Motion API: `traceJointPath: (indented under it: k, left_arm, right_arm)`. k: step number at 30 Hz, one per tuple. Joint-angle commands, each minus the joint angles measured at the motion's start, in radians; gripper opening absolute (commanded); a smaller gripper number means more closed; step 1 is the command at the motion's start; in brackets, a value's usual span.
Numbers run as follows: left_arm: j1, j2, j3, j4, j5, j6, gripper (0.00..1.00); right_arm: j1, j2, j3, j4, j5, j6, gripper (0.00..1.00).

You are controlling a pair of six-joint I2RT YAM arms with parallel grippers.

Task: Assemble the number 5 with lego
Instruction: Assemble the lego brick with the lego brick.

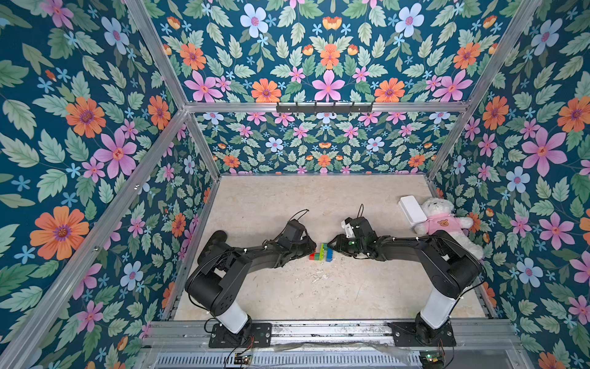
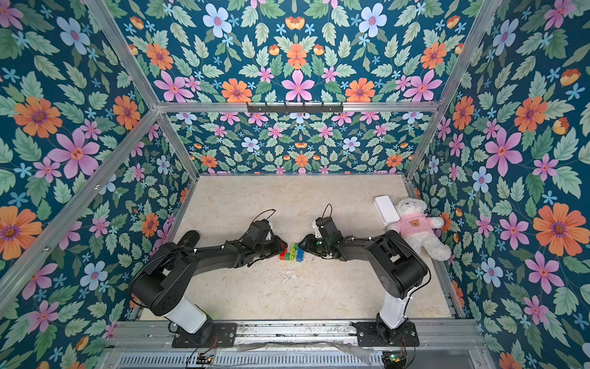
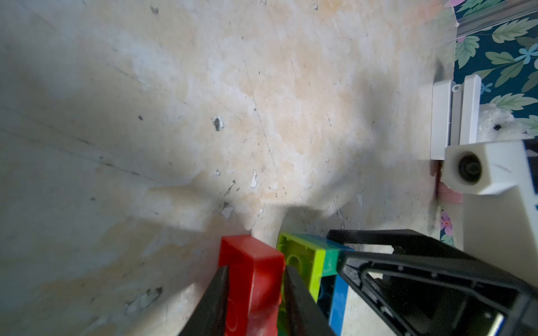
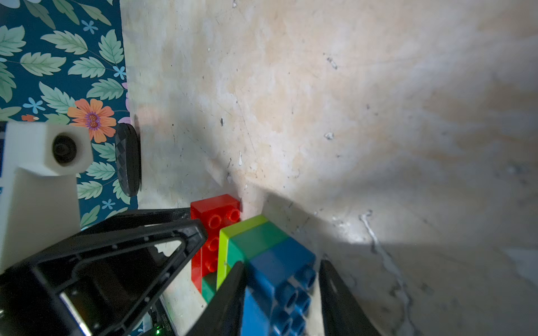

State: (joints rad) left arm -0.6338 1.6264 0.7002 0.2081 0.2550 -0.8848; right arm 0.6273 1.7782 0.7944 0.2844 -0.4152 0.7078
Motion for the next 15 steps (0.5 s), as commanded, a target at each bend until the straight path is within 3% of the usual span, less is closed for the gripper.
traceJointPath:
  k: [1, 7, 15]
  left_arm:
    - [0.001, 0.005, 0.006, 0.027, 0.012, 0.007, 0.34]
    - [0.001, 0.004, 0.007, 0.025, 0.012, 0.0, 0.35]
    - [0.003, -0.084, -0.032, -0.015, -0.036, -0.003, 0.48]
  right_arm:
    - [0.001, 0.005, 0.01, -0.025, 0.01, -0.032, 0.42]
    - [0.001, 0.0, 0.019, -0.033, 0.006, -0.031, 0.42]
    - [0.001, -0.081, 0.002, -0.13, 0.089, -0.04, 0.55]
